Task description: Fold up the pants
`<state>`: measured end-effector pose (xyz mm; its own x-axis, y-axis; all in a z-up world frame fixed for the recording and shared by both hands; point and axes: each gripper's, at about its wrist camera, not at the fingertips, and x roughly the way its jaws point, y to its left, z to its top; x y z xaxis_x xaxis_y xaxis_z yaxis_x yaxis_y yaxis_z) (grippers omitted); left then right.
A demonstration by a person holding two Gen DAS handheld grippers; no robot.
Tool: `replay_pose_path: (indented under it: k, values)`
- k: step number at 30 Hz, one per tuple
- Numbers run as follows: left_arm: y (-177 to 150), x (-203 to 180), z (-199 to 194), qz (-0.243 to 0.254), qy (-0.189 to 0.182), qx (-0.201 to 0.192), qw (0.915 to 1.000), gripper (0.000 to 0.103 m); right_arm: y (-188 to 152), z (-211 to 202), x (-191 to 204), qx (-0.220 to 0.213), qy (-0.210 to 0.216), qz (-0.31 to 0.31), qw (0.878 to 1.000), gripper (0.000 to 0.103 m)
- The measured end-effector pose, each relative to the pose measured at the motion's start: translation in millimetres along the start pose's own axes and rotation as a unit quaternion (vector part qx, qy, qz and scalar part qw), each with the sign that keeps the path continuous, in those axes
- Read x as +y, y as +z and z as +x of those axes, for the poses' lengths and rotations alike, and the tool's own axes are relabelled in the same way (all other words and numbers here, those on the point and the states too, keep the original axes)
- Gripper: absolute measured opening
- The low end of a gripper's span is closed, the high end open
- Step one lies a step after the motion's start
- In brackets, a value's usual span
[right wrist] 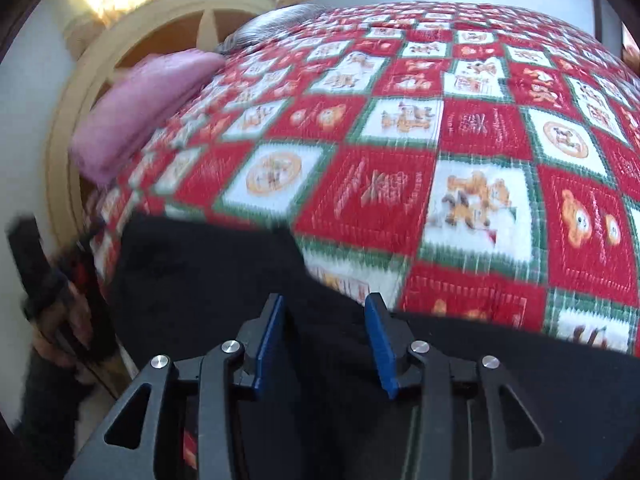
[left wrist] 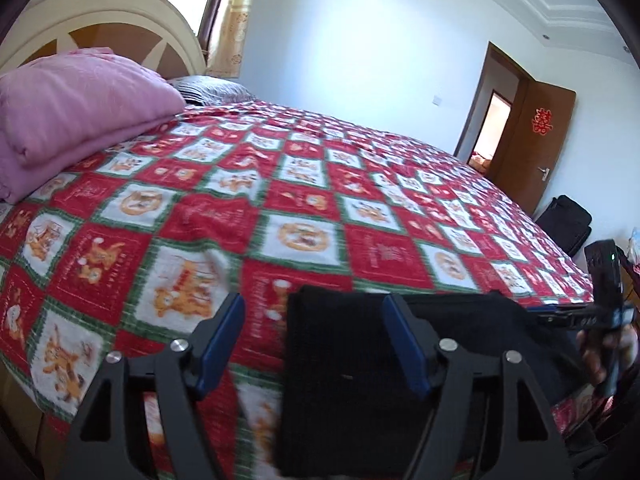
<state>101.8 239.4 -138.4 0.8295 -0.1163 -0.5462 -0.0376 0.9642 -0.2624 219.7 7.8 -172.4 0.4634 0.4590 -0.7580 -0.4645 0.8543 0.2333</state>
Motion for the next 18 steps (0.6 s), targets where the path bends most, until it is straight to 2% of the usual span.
replay_pose_path:
  k: [3,5,7,11,14,17,18]
  values:
    - [0,-20,0,0.005,-0.014,0.010,0.9998,0.074,-1,-7,2,0.002,-0.014,-0.005,1.000,0.044]
    - [-2,-40,-1,0.023,-0.027,0.015,0.9993,0.074,0,-21,-4,0.003,-0.001,0.012,1.000,0.044]
    - [-2,-62,-2,0.042,-0.045,0.016,0.9980,0.074,-4,-47,-15,-0.016,0.000,0.022,1.000,0.044]
    - [-8,-106,4,0.083,-0.090,0.042,0.9916,0.078,-28,-100,-54,-0.031,-0.037,0.058,0.997,0.044]
    - [-15,-149,9,0.130,-0.128,0.056,0.9815,0.078,-57,-142,-95,-0.040,-0.068,0.106,0.991,0.044]
    - [-24,-196,14,0.177,-0.173,0.070,0.9663,0.078,-89,-193,-138,-0.067,-0.105,0.165,0.978,0.044]
    - [-28,-217,17,0.195,-0.193,0.076,0.9586,0.078,-95,-203,-147,-0.073,-0.114,0.178,0.975,0.044]
